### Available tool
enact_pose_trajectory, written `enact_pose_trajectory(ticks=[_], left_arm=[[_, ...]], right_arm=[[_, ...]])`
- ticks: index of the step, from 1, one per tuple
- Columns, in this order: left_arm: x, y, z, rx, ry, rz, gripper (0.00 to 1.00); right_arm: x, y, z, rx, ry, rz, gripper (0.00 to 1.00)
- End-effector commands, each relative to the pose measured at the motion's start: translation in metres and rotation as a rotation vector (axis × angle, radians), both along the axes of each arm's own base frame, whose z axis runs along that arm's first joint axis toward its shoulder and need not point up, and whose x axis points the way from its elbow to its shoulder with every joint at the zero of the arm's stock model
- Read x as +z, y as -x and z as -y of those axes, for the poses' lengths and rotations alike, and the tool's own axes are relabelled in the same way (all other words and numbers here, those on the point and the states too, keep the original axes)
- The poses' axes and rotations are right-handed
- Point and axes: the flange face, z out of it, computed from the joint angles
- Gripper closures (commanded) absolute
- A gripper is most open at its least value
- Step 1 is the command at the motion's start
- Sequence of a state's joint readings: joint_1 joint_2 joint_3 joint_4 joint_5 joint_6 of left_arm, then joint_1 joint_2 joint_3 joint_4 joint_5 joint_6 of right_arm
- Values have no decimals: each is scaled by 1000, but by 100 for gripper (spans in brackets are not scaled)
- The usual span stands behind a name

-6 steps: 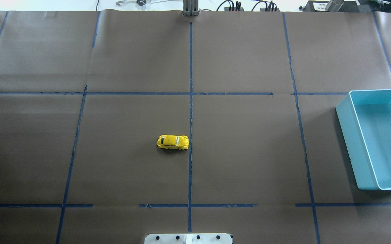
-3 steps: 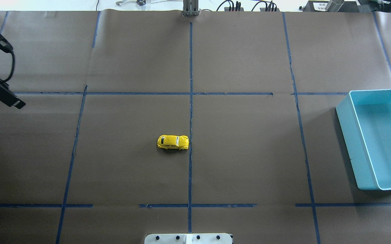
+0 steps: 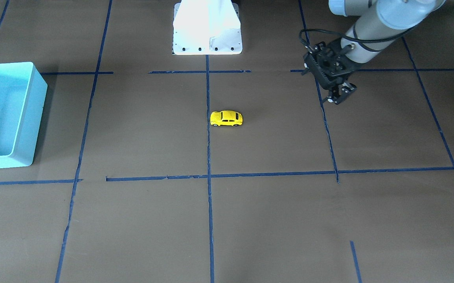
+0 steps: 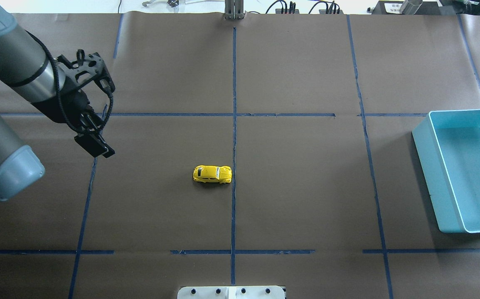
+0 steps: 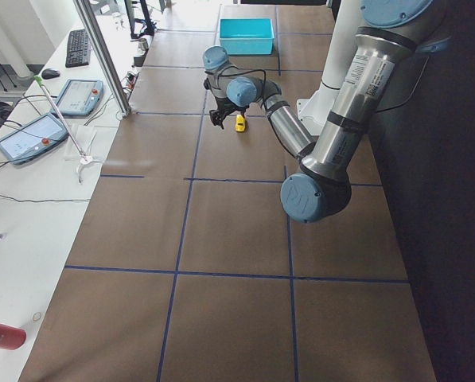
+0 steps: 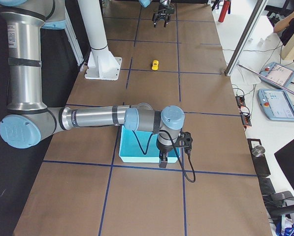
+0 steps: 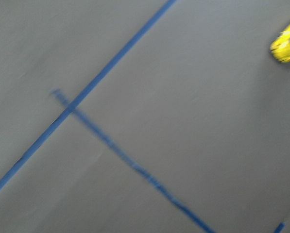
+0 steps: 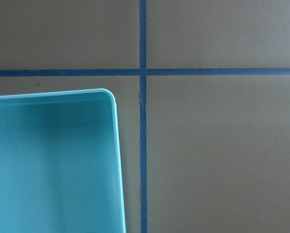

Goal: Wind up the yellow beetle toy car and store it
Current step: 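Move the left gripper down onto the yellow beetle car and grasp it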

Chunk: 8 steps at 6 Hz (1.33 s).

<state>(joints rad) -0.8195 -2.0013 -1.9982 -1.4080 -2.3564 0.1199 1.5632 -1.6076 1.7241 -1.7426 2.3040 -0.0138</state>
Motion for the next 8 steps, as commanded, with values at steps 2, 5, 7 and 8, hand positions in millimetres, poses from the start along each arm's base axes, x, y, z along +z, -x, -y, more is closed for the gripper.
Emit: enact_pose_trajectory(ticks=[2, 5, 7, 8], left_arm=[[-79, -71, -46, 151, -42, -43, 0], [-131, -145, -83, 197, -192, 37, 0], [-128, -183, -52, 252, -401, 130, 0], [-115, -203, -34, 267, -449, 199, 0]], right_arm=[[1, 0, 0, 0, 1, 0, 0], [2, 0, -1, 0, 5, 0, 0], [2, 0, -1, 0, 5, 0, 0], [2, 0, -1, 0, 5, 0, 0]])
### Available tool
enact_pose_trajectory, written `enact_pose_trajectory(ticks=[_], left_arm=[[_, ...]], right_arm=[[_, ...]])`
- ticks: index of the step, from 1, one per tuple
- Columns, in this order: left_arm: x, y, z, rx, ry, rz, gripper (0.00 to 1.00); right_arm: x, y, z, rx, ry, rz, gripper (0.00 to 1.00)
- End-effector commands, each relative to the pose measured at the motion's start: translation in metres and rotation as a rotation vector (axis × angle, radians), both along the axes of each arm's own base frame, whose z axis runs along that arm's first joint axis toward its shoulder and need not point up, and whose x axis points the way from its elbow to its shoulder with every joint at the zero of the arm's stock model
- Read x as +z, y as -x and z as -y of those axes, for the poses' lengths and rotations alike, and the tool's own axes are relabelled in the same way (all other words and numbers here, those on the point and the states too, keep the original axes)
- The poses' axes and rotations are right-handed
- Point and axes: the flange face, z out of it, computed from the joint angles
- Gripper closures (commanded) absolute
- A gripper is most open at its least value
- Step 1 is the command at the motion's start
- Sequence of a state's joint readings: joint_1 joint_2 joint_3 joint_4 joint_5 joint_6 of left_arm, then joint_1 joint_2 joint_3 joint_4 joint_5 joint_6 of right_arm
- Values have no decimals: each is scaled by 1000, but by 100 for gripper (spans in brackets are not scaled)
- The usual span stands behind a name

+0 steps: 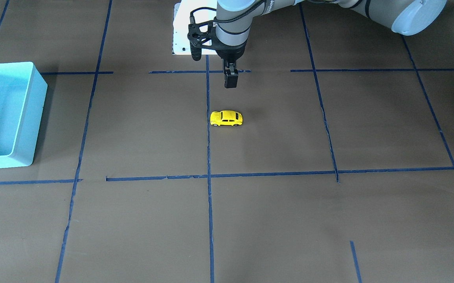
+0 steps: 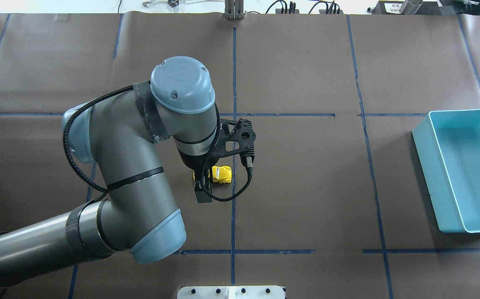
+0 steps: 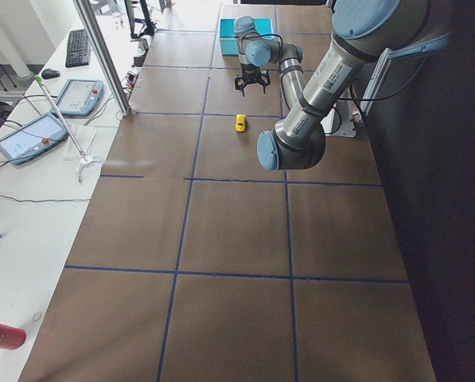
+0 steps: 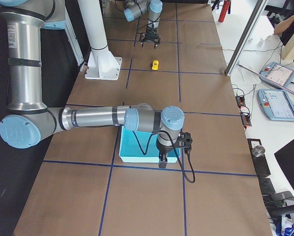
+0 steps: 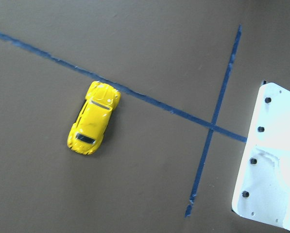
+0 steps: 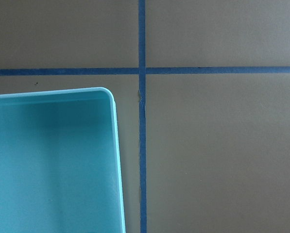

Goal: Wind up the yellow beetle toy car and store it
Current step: 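Move the left gripper down onto the yellow beetle car and grasp it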

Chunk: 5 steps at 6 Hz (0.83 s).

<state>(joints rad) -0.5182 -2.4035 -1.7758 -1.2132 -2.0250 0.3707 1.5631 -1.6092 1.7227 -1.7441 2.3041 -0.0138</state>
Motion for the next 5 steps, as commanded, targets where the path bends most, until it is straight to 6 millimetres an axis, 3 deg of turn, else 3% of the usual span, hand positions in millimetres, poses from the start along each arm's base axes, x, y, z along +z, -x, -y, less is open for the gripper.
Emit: enact_pose_trajectory(ticks=[1, 3, 4, 5], left_arm=[[14, -35, 30, -8, -86, 101, 0], [18, -76, 27, -30, -139, 193, 0], [6, -95, 29, -29, -146, 212, 0], [7, -108, 25, -28, -166, 228, 0]], right_arm=[[0, 0, 0, 0, 0, 0, 0], [0, 0, 0, 0, 0, 0, 0], [0, 0, 0, 1, 1, 0, 0], [0, 0, 0, 1, 1, 0, 0]])
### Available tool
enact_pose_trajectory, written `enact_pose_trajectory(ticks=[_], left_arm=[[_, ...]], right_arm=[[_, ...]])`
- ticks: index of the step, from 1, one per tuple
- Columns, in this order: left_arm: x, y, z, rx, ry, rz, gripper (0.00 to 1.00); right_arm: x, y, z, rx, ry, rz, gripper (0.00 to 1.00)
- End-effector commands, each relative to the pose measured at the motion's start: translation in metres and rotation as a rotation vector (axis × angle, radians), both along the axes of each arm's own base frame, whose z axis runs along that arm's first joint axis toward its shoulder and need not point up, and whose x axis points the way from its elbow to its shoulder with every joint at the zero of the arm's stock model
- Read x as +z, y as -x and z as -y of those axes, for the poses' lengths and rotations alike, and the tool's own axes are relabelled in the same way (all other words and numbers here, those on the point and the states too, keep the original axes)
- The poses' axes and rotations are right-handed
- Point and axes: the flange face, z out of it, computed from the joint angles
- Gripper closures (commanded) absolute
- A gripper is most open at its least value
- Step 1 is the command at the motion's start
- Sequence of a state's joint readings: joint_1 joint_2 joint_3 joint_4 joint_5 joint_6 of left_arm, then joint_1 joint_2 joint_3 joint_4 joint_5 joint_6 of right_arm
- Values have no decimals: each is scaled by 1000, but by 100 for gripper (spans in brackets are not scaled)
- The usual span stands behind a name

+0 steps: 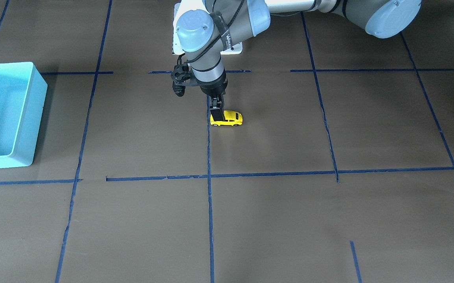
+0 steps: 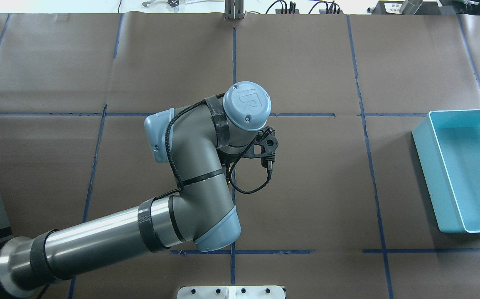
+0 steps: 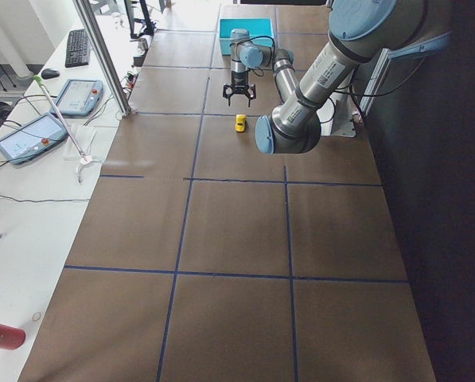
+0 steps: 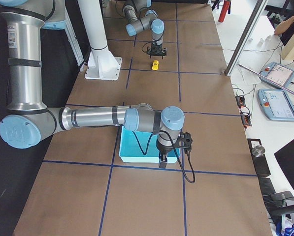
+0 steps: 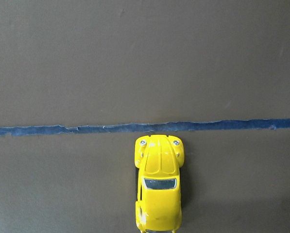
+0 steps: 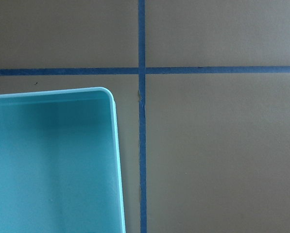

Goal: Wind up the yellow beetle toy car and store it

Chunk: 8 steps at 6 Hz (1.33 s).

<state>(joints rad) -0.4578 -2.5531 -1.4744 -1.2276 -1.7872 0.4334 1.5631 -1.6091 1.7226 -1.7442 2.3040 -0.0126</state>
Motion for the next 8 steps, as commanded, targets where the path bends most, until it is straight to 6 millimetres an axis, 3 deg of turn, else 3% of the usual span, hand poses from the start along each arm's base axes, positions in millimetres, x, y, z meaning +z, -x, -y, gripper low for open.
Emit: enact_pose_trajectory(ticks=[1, 4, 8], left_arm=[[6, -31, -12, -4, -56, 44, 0], [24, -54, -22, 19, -51, 59, 0], [35, -67, -24, 22, -69, 57, 0]], right_arm=[[0, 0, 0, 0, 0, 0, 0], [1, 0, 0, 0, 2, 0, 0], [2, 0, 0, -1, 4, 0, 0]])
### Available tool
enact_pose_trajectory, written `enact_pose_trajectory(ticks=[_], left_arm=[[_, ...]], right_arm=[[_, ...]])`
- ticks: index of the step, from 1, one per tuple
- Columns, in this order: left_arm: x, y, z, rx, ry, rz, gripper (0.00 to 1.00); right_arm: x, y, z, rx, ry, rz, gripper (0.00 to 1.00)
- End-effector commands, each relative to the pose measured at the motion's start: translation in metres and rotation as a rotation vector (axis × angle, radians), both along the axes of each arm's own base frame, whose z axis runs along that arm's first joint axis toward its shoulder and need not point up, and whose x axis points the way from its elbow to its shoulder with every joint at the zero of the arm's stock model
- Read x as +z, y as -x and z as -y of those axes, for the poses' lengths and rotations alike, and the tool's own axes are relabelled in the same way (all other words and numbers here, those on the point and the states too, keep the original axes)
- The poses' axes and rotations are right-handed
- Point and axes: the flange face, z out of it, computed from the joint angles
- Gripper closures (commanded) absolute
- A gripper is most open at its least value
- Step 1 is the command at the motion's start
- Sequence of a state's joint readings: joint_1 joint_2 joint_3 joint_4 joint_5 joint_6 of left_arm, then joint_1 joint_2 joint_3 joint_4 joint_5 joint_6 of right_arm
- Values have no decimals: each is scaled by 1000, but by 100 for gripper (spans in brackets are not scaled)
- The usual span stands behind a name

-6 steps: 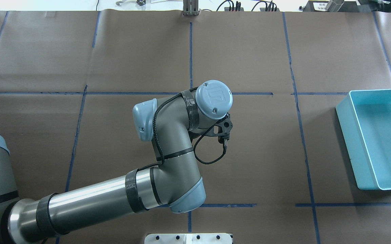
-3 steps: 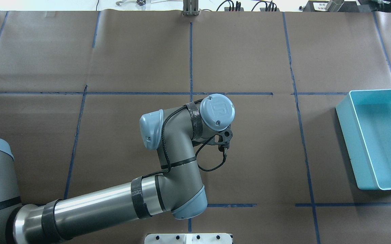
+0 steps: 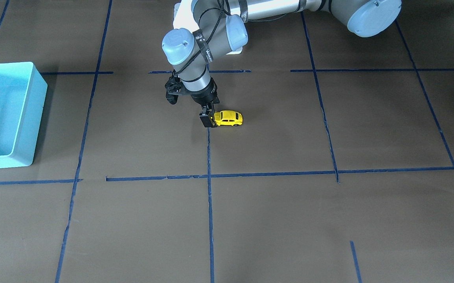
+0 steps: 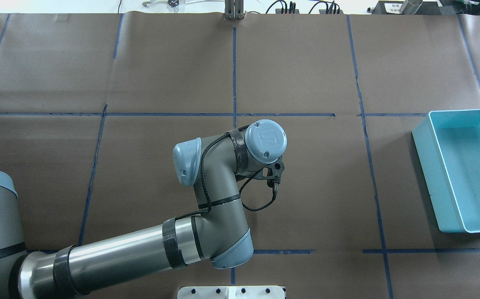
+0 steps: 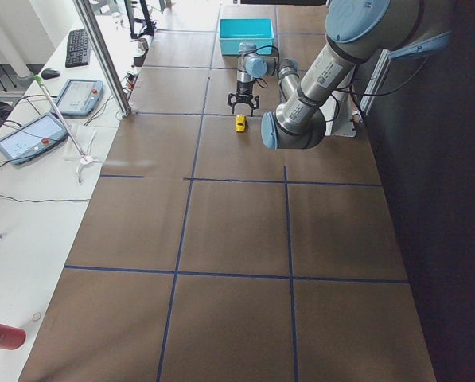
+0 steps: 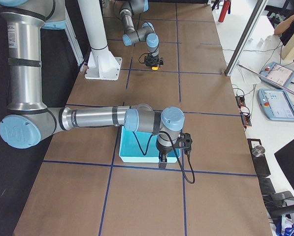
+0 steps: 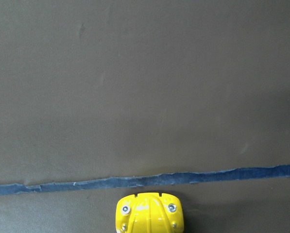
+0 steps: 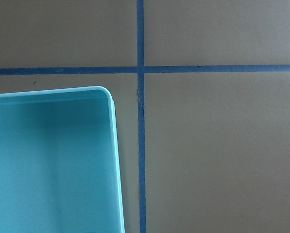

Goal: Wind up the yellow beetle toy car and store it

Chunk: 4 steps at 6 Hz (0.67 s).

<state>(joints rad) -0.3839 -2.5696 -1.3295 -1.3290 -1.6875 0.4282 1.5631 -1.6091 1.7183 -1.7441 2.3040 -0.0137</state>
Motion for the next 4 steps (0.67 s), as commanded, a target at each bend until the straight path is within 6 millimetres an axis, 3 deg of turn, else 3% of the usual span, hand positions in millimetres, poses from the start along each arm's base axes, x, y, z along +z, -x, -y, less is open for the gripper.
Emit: enact_pose_trajectory(ticks=[1, 3, 4], left_arm=[[3, -4, -1, -1, -10, -1, 0], [7, -4, -1, -1, -12, -6, 1], [7, -4, 0, -1, -11, -7, 13]], right_arm=[[0, 0, 0, -1, -1, 0, 0], [0, 0, 0, -1, -2, 0, 0], [0, 0, 0, 0, 0, 0, 0]])
